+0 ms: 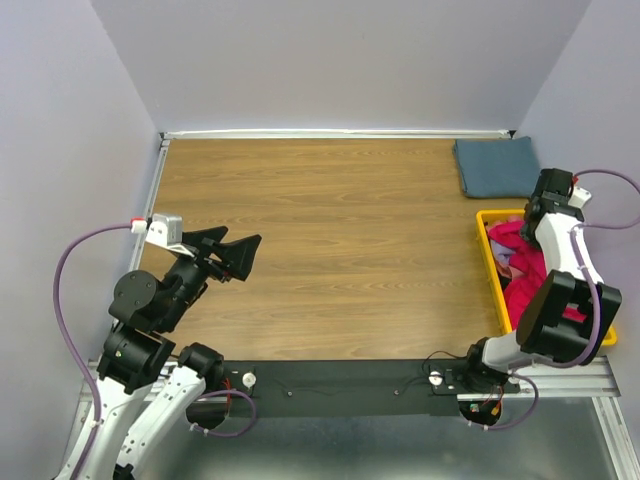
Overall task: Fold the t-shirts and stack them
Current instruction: Grab the tshirt from the pile
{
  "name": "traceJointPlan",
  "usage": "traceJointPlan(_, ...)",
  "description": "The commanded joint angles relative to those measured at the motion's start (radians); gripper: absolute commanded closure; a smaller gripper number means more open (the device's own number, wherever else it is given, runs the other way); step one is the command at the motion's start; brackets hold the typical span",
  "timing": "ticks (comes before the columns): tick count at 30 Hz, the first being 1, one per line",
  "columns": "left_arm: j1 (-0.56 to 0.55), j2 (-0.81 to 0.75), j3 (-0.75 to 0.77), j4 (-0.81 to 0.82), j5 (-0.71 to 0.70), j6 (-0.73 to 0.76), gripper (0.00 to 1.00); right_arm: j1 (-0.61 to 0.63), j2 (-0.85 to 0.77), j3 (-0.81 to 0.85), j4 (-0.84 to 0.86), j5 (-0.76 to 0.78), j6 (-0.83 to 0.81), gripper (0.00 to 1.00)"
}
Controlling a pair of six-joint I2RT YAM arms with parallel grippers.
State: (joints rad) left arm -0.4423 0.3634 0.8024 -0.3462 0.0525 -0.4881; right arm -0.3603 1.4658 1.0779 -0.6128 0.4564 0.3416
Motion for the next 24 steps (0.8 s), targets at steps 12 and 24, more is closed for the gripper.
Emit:
traceJointPlan(12,-0.006,0.075,0.067,-0.011,-0.077,0.002,0.01,0.023,-0.309,0.267,-0.149,-0.157,-0.061,0.99)
traceJointPlan(24,-0.004,0.143,0.12,0.015,-0.157,0.016,0.01,0.481,-0.182,0.574,-0.125,-0.544,0.071,0.99)
